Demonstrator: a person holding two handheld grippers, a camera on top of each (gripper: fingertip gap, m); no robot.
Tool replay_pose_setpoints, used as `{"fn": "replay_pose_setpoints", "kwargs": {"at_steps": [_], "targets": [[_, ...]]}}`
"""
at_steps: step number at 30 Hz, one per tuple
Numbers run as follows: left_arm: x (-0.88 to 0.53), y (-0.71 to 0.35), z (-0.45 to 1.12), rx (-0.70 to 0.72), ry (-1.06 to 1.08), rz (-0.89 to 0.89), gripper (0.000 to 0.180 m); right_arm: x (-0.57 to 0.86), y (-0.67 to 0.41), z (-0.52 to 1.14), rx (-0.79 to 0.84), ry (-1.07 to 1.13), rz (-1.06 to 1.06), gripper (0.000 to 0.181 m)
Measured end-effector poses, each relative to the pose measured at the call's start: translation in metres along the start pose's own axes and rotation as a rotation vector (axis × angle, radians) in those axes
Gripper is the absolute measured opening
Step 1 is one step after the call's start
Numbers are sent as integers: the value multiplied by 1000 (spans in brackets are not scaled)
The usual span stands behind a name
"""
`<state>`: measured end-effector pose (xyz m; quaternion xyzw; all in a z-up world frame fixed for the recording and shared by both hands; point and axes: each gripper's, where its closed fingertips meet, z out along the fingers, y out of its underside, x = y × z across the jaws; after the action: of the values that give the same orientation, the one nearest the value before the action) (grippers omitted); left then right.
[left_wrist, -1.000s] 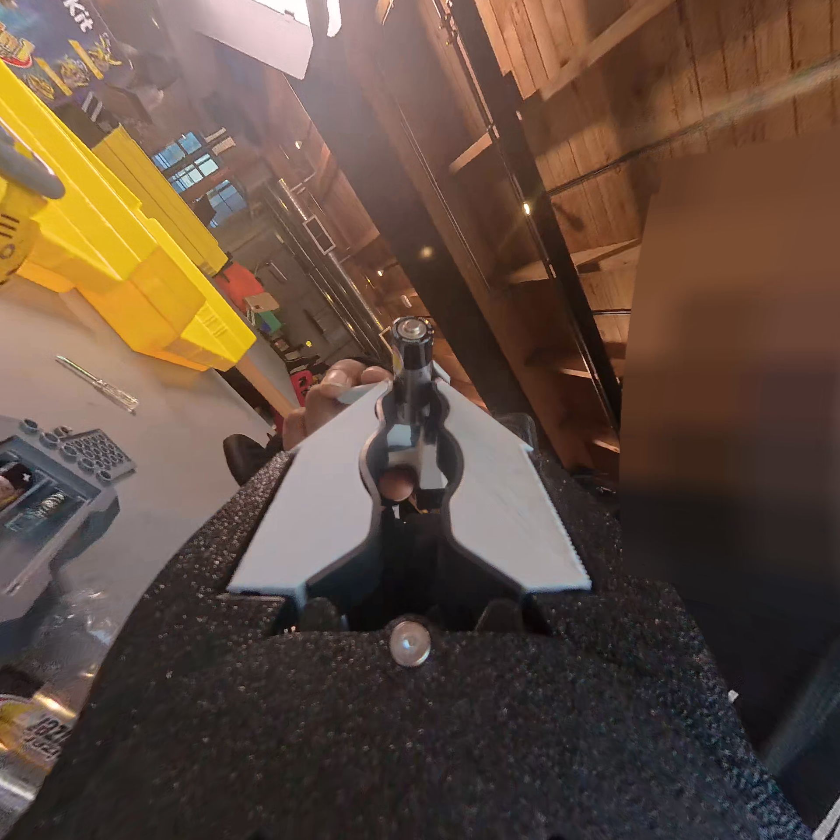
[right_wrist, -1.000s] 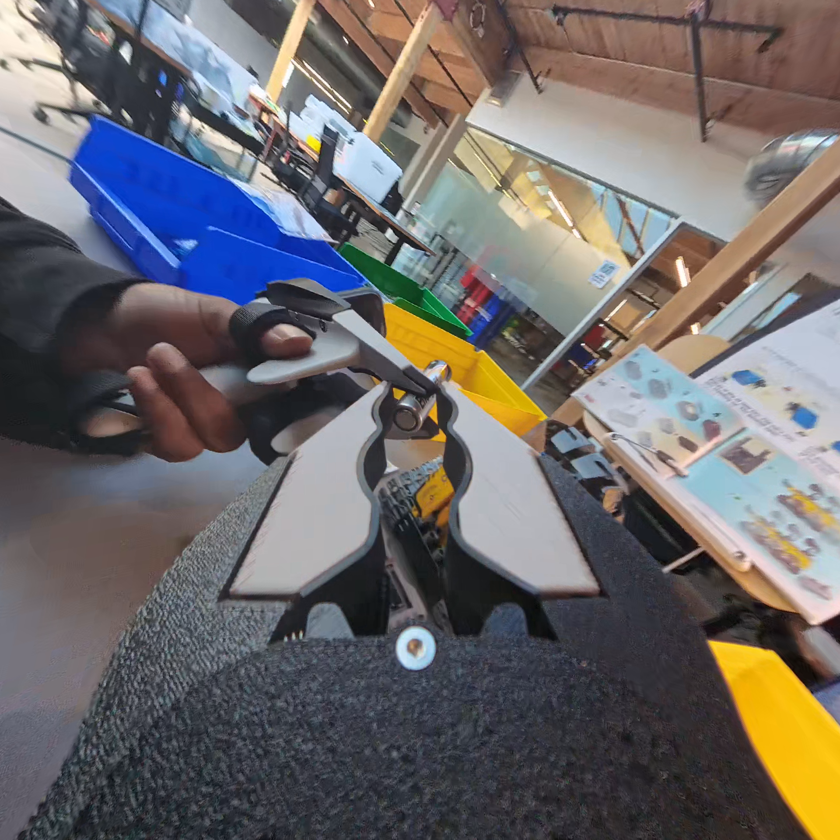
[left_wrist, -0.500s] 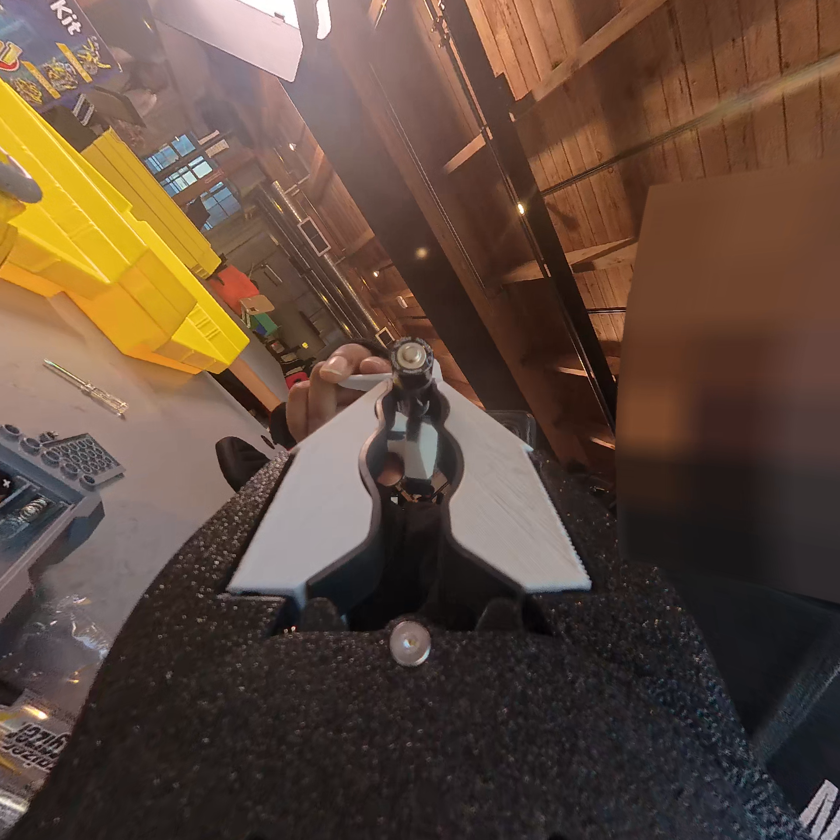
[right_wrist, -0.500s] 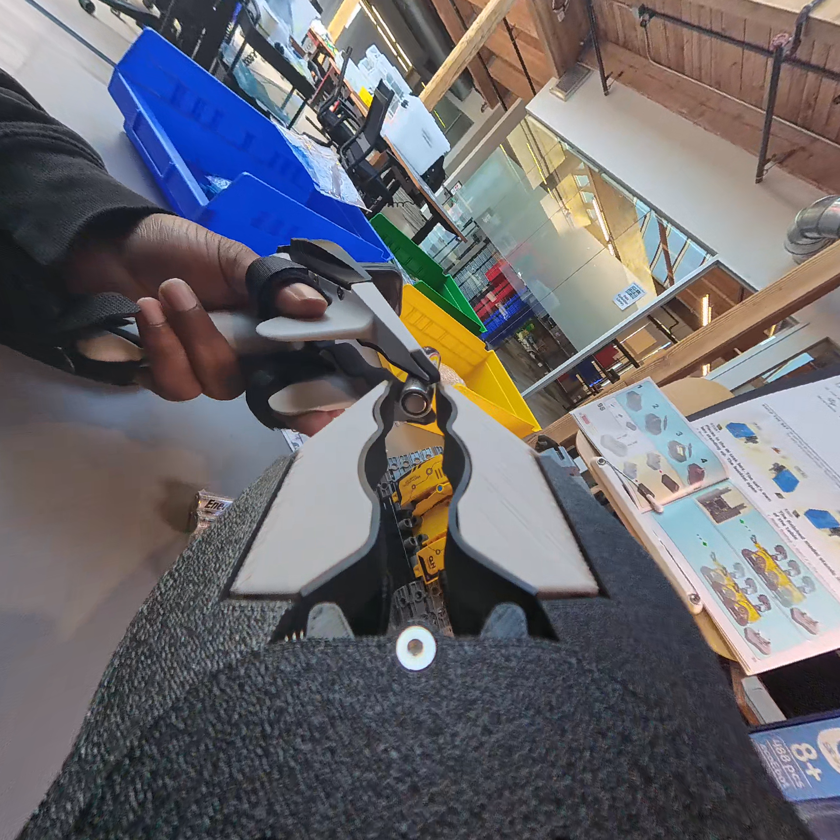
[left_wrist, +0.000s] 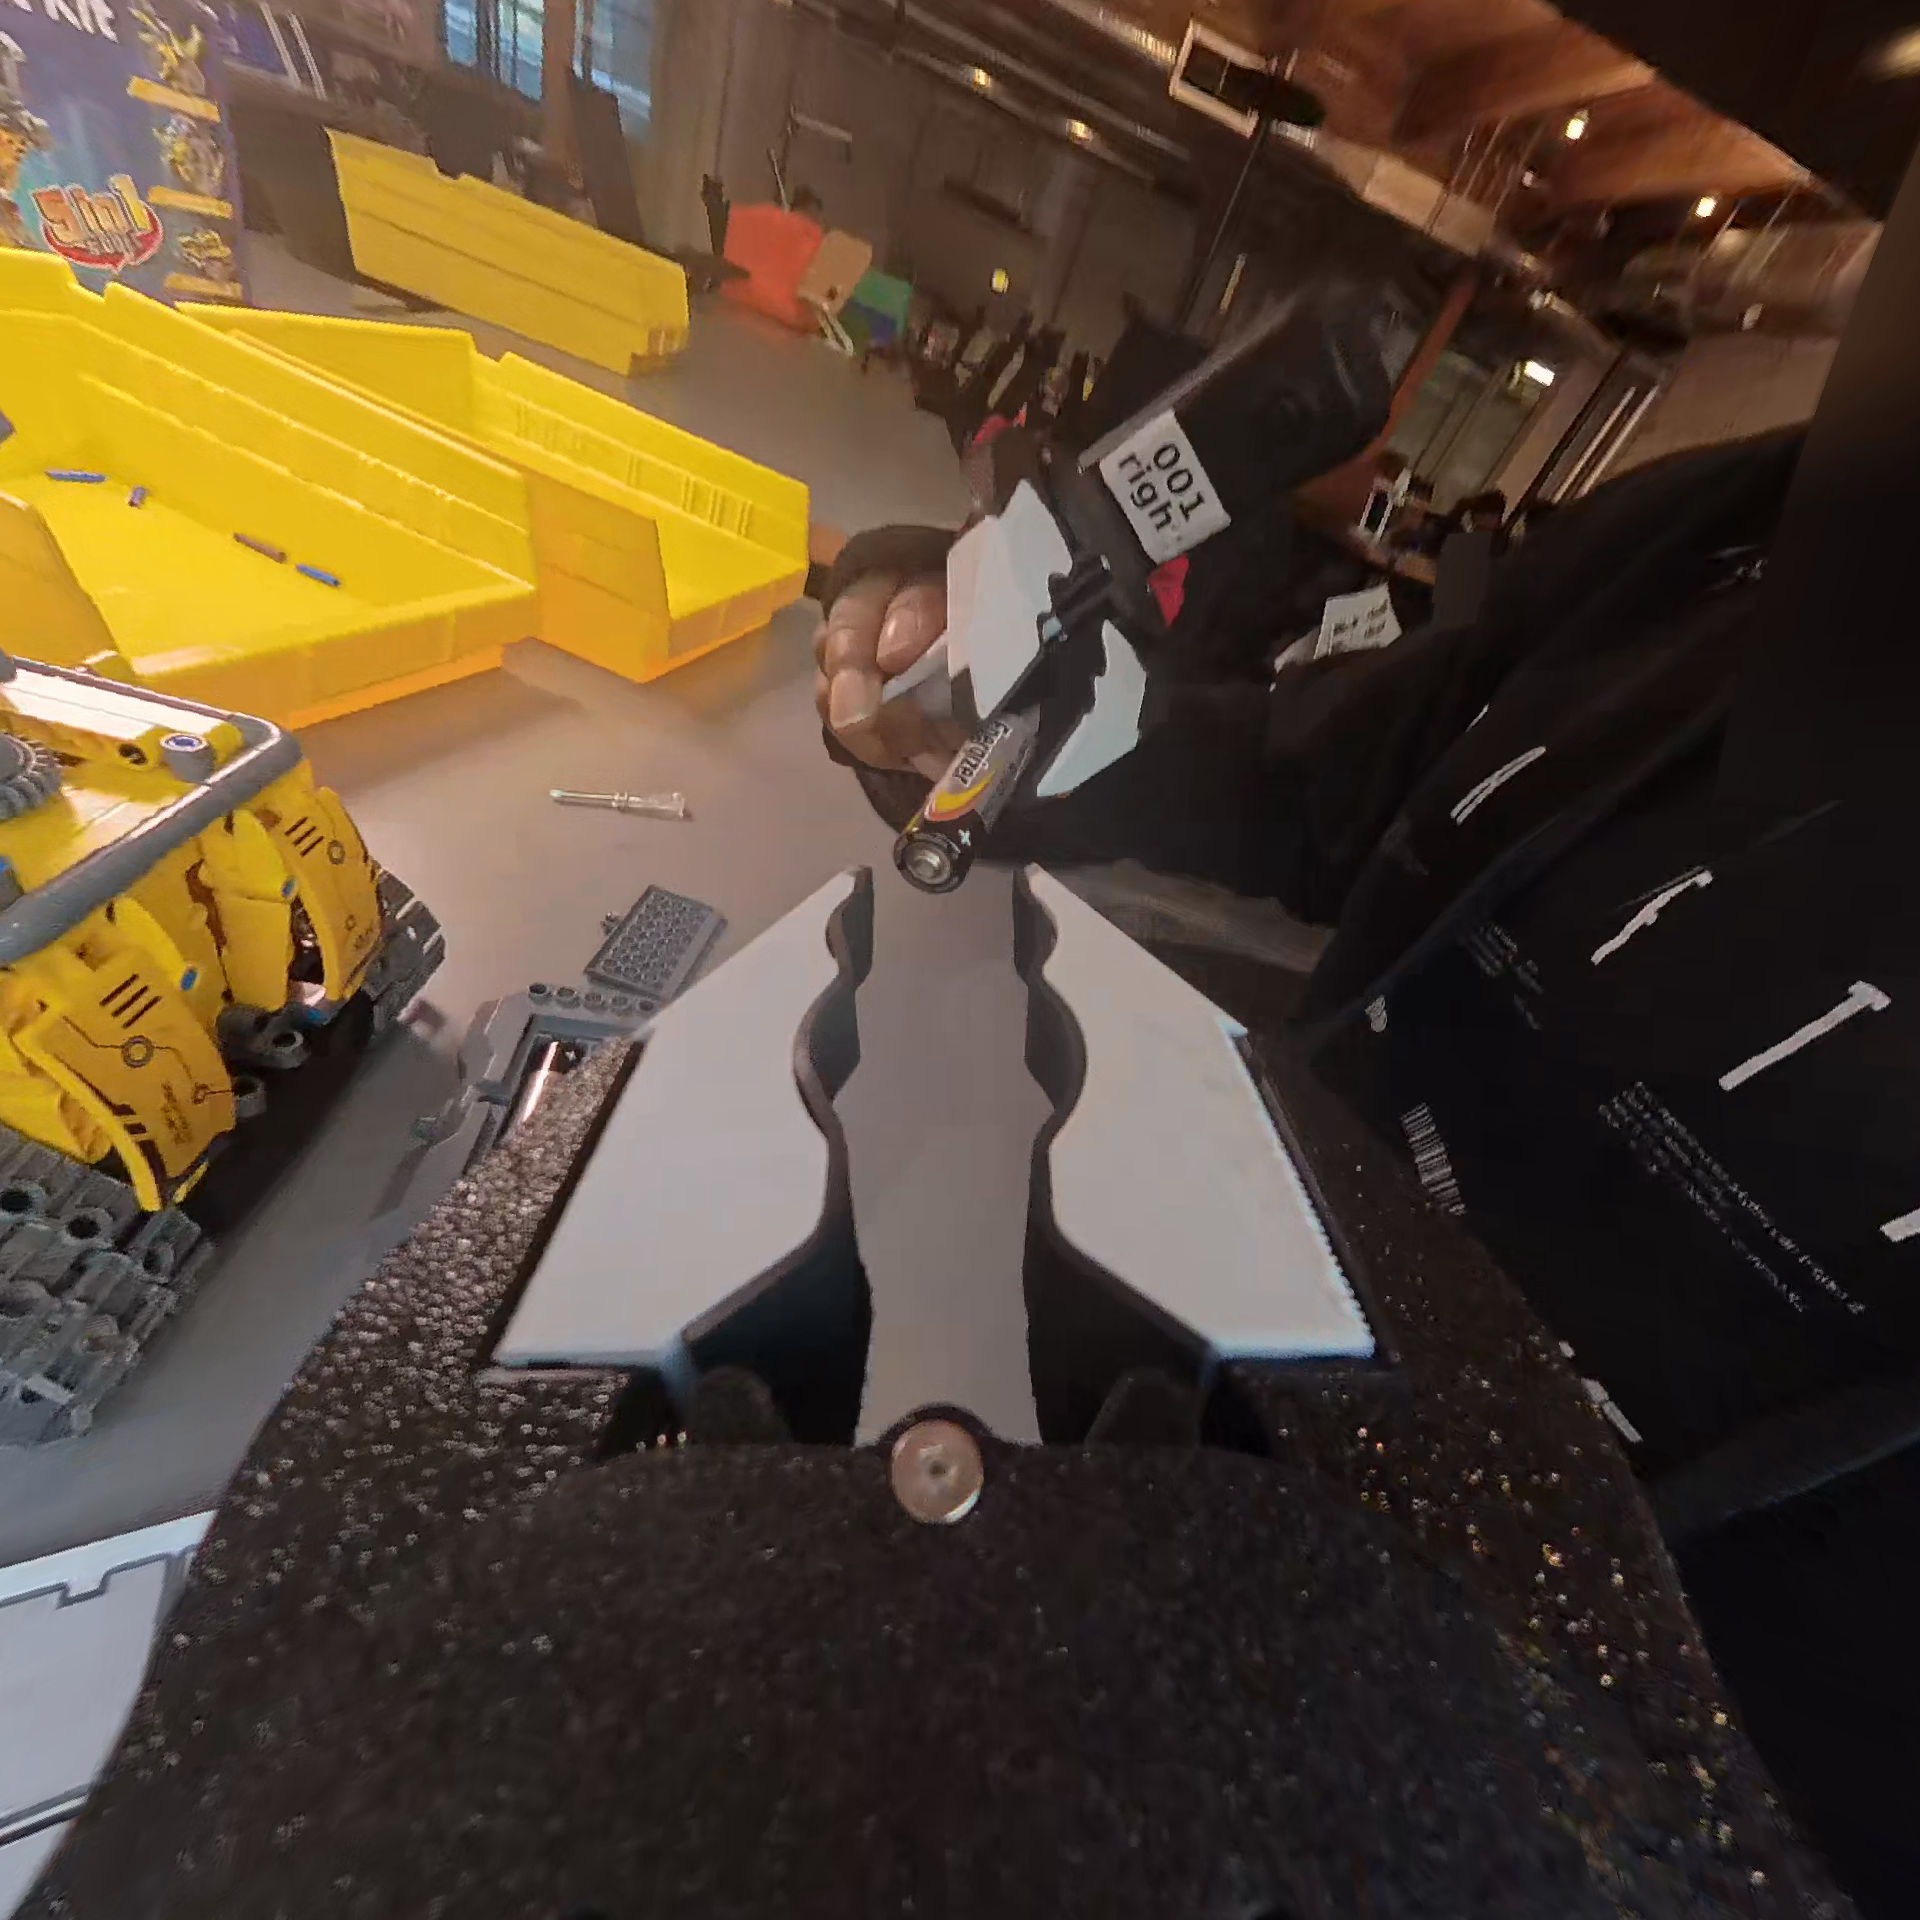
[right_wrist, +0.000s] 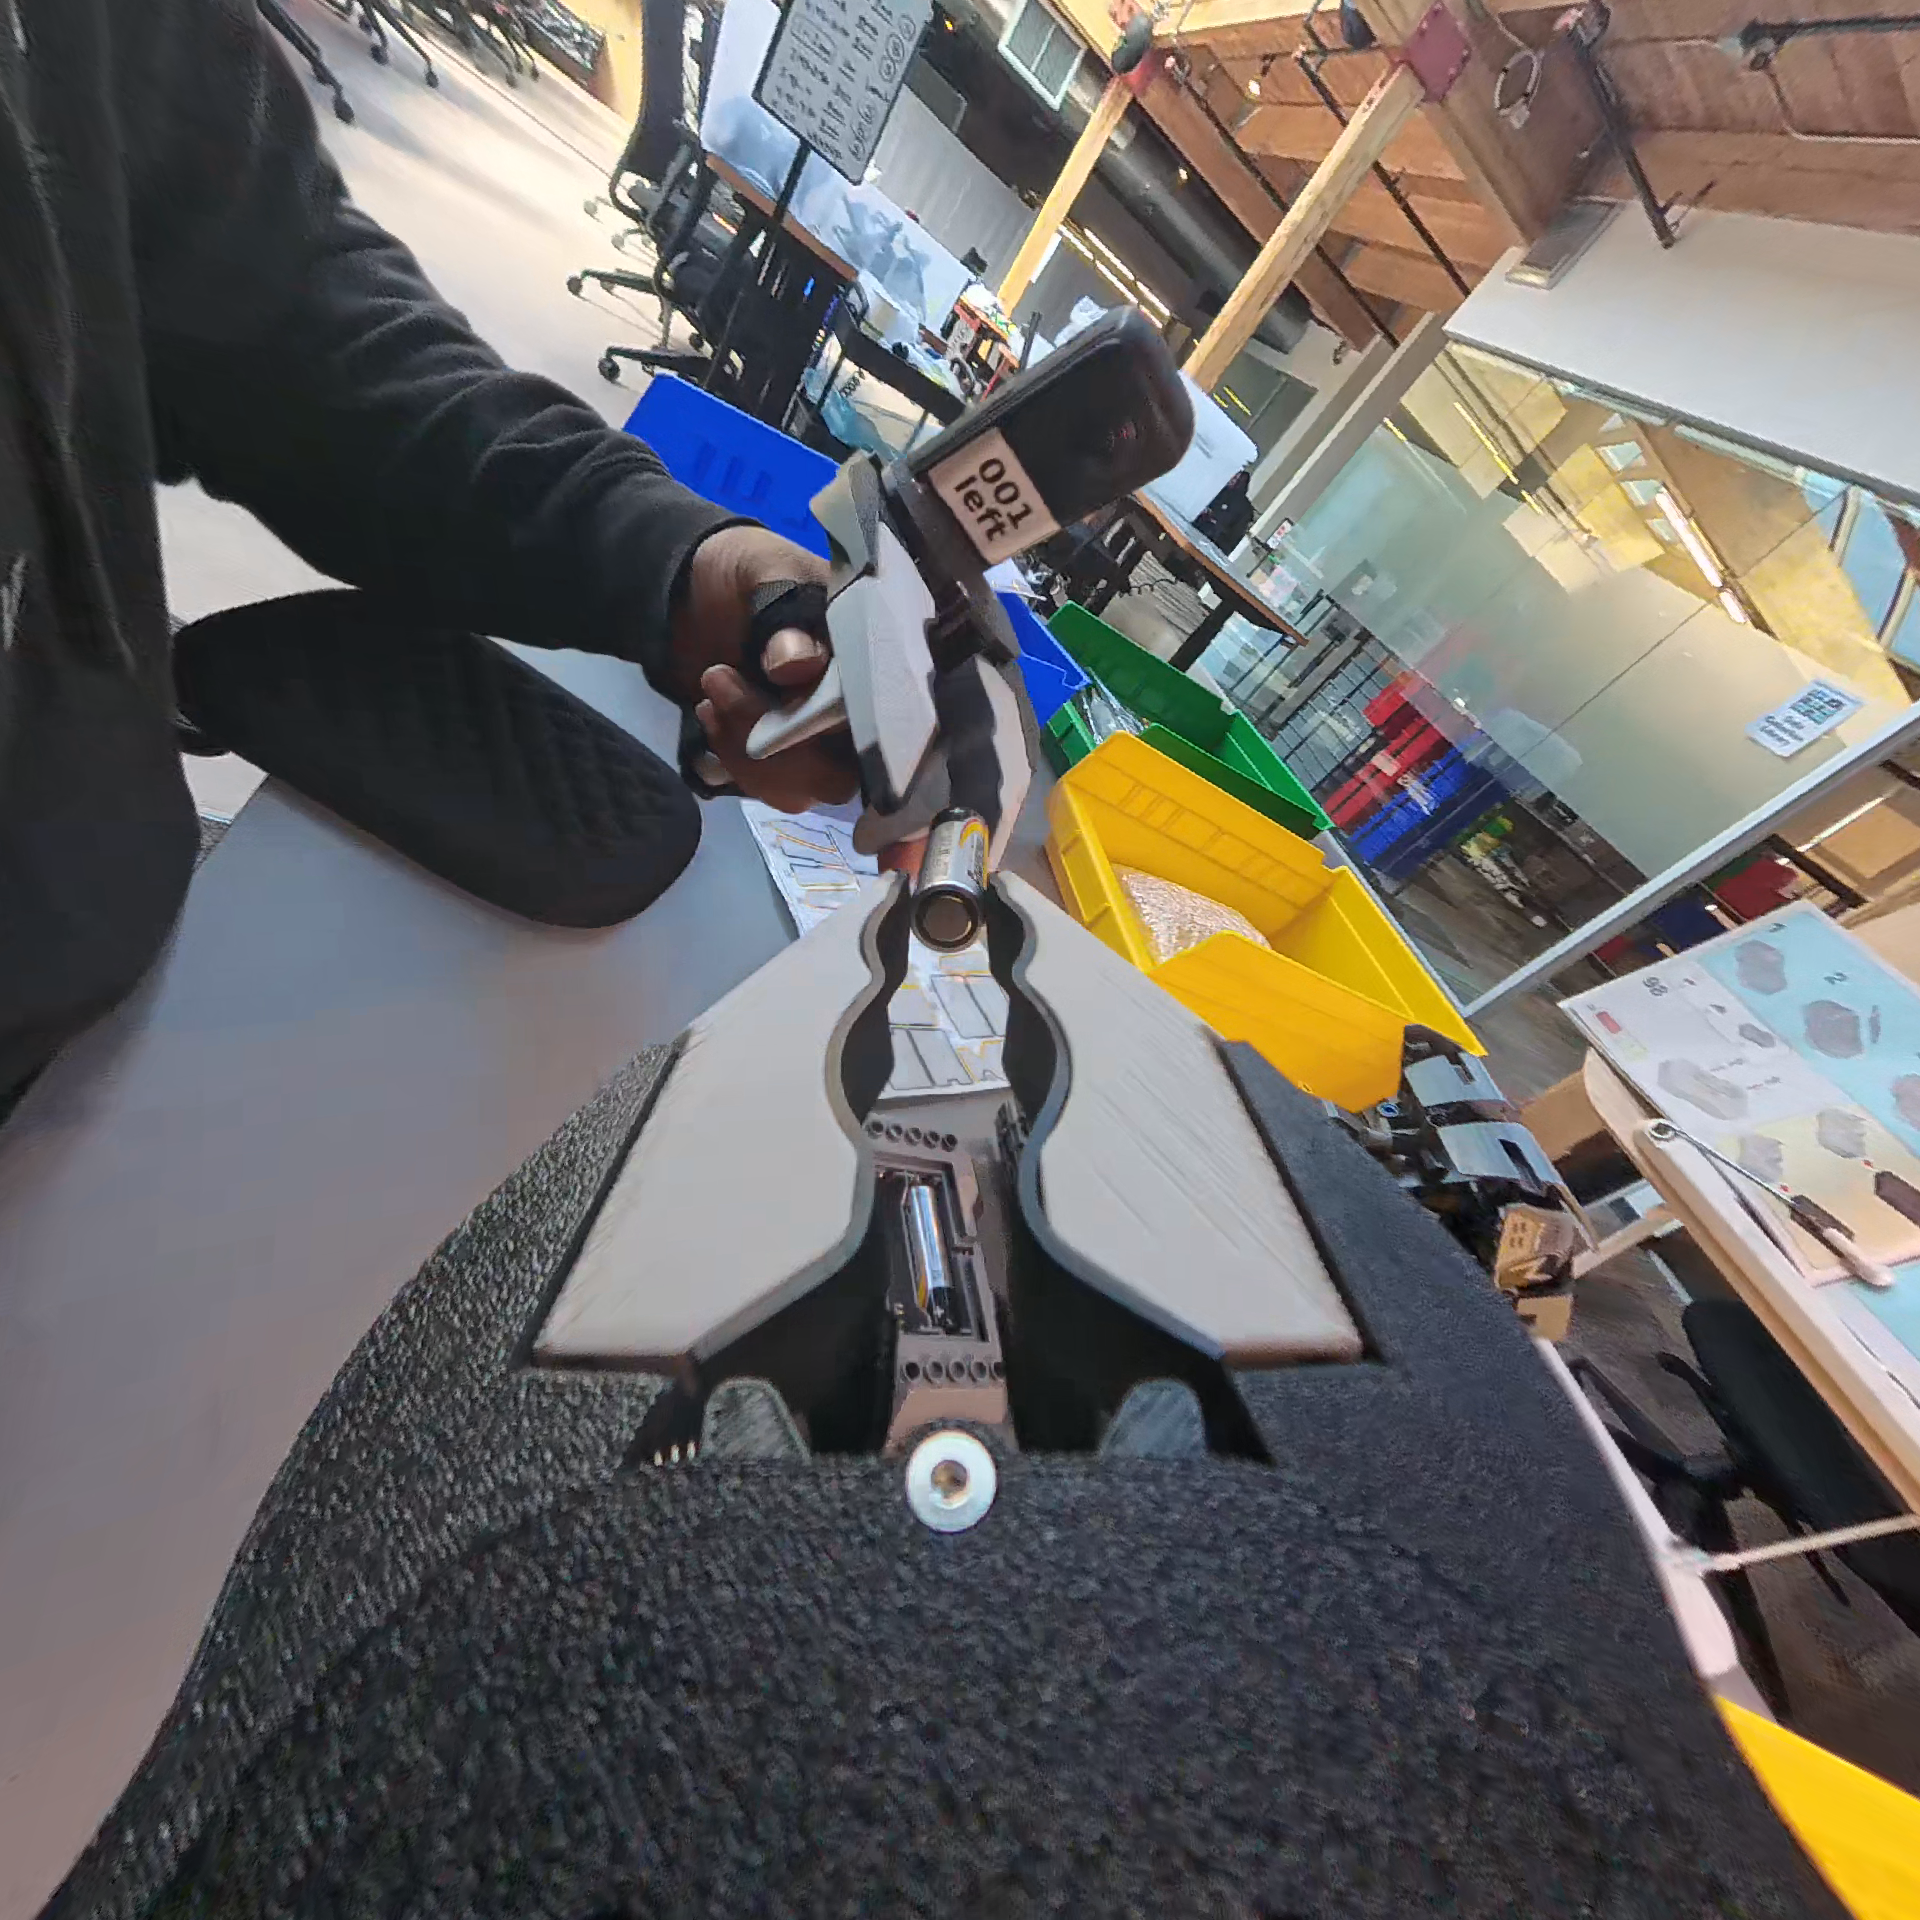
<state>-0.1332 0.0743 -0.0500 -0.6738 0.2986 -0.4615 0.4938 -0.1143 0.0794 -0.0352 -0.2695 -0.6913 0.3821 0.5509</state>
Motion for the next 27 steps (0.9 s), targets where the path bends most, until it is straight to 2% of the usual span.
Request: {"fn": "replay_pose_setpoints", "kwargs": {"at_steps": [2,6,16,21,27], "targets": [[2,4,3,-50,16,23,25,-3,-3,0,25,-27,18,14],[8,1,3,-45,83,-3,16,-7,-3,1,32,-53,28,14],[2,9,3,-86,92,-28,13,-12,9,1,27,-126,79,14],[-17,12,4,-137,-4,56,13,-4,26,4,4,-101,112,14],[-57,32,9,-306,-201,237,12,4,80,13,-128,-80,173,14]]}}
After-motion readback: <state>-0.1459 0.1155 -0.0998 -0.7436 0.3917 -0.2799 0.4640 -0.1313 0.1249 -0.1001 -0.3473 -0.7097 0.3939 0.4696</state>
